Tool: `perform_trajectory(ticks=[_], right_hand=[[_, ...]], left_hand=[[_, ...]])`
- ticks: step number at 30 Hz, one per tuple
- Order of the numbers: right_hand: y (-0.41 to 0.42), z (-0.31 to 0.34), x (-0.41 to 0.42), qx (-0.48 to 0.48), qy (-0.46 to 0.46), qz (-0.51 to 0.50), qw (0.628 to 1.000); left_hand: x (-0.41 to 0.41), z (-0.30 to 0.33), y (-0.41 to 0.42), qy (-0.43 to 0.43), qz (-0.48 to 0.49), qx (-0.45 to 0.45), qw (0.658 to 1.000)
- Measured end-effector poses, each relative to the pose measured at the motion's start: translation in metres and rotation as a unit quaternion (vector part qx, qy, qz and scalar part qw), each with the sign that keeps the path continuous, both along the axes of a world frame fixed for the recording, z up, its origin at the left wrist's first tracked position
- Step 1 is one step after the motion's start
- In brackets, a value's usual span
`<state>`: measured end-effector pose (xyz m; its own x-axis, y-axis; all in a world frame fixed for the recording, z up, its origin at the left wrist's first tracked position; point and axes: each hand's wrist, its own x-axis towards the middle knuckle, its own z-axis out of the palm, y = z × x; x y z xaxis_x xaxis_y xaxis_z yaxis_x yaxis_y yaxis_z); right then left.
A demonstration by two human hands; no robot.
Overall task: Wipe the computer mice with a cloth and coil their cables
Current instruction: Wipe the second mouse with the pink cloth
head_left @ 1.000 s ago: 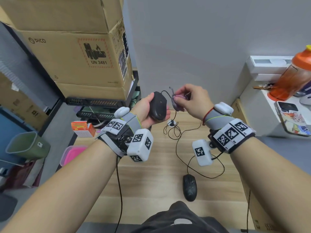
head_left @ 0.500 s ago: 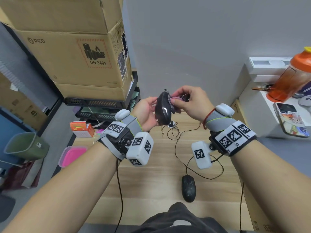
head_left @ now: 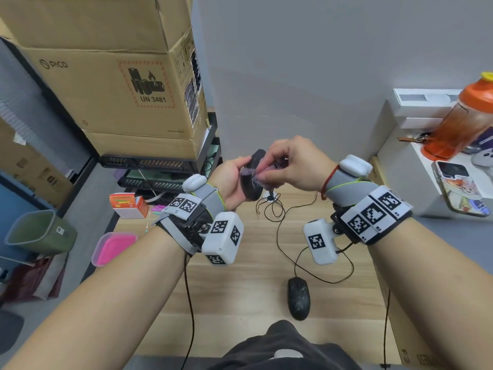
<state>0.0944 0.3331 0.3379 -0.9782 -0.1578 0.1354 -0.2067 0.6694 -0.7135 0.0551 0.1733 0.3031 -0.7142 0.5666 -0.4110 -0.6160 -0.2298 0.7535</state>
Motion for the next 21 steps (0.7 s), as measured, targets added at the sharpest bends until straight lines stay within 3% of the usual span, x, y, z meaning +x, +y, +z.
perform_trajectory(ticks=[4,9,15,21], right_hand=[[-0.001,-0.003,-0.006,-0.081,0.025,-0.12,0.989],[0.006,-0.008,-0.001,-0.025,-0.031,0.001,0.999],[0.026,-0.014,-0.009,-0.204,0.014,-0.138,0.969],[0.02,-0.013,-0.01,-0.171,0.026,-0.145,0.974]], left_hand=[[0.001,-0.002,0.005,0.007,0.006,-0.035,0.999],[-0.006,-0.003,0.0,-0.029,0.06,-0.015,0.998],[-0.015,-0.004,-0.002,-0.003,0.087,-0.028,0.996],[-0.016,-0.008,0.001,0.04,0.066,-0.051,0.996]])
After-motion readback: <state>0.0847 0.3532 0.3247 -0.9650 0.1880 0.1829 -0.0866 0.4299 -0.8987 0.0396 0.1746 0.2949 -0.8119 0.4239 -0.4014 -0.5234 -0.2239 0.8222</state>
